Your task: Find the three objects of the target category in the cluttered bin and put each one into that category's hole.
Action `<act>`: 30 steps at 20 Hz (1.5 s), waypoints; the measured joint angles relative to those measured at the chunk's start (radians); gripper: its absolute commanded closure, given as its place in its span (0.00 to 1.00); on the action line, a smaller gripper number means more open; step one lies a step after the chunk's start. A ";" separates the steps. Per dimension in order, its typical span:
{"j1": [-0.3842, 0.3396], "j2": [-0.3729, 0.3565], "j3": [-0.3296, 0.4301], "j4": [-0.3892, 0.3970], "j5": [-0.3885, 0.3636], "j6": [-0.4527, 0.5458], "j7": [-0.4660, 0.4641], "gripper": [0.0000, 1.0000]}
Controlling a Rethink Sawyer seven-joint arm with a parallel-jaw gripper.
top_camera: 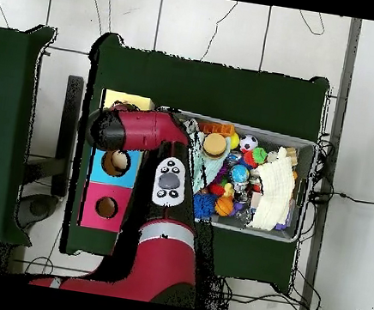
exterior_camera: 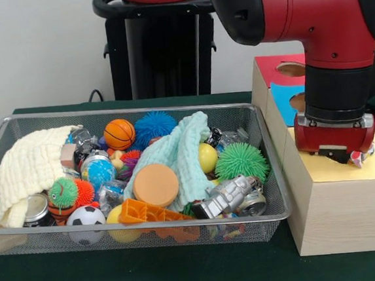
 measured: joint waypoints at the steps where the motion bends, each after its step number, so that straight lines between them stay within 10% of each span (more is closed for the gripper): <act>1: 0.000 0.000 0.000 0.000 -0.002 0.000 0.000 1.00; 6: 0.002 0.001 -0.001 -0.002 -0.008 0.000 0.000 1.00; 7: 0.004 0.001 -0.001 -0.003 -0.007 0.000 0.000 0.00; 30: 0.016 -0.017 0.000 0.003 -0.008 0.038 0.000 0.00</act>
